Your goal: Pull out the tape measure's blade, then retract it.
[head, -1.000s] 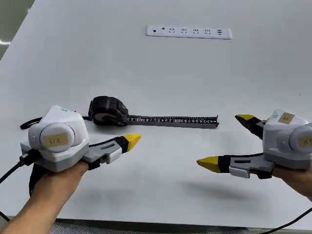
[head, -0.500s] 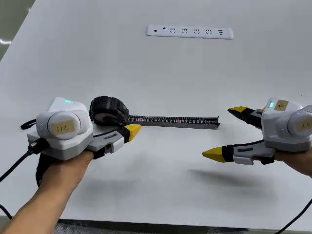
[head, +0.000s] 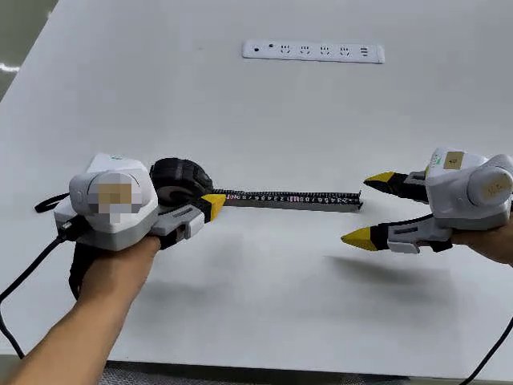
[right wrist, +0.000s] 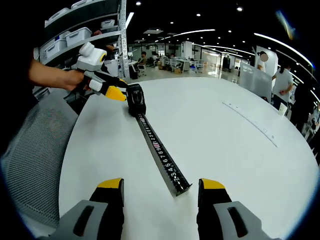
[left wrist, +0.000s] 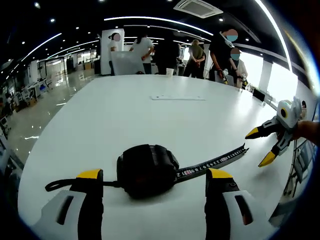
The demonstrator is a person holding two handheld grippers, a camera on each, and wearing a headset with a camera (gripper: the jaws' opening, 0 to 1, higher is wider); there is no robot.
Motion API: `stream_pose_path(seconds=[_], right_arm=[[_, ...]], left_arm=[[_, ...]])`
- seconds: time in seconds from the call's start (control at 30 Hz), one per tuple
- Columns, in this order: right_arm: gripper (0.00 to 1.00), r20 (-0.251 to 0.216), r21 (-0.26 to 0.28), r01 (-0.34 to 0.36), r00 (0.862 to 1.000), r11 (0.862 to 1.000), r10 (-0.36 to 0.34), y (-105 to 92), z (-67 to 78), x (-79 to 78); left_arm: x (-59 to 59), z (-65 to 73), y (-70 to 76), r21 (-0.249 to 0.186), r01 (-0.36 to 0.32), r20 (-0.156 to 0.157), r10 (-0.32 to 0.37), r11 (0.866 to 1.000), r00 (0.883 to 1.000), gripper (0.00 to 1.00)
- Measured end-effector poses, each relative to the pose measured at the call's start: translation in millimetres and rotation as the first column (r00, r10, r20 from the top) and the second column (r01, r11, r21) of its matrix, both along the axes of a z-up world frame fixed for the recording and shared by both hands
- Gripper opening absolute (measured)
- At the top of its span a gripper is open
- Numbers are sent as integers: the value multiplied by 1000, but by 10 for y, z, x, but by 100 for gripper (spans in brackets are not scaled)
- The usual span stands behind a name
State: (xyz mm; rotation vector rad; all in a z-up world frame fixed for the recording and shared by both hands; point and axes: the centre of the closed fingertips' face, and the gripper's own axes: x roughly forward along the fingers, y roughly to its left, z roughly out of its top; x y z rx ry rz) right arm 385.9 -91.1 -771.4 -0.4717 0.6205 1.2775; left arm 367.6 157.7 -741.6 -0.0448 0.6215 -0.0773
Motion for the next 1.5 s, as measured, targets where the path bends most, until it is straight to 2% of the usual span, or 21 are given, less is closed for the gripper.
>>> stream_pose_path(seconds=[0.5, 0.9, 1.5], right_arm=[[37, 0, -60, -91, 996, 994, 91, -34, -91, 122], [21, 0, -113, -178, 984, 977, 179, -25, -186, 188], [14, -5, -150, -243, 970, 958, 245, -38, -294, 231]], left_arm=[[133, -4, 37, -6, -38, -9, 38, 999, 999, 67], [227, -101, 80, -18, -78, -45, 77, 997, 996, 63], [323, -186, 96, -51, -117, -77, 113, 992, 991, 59]])
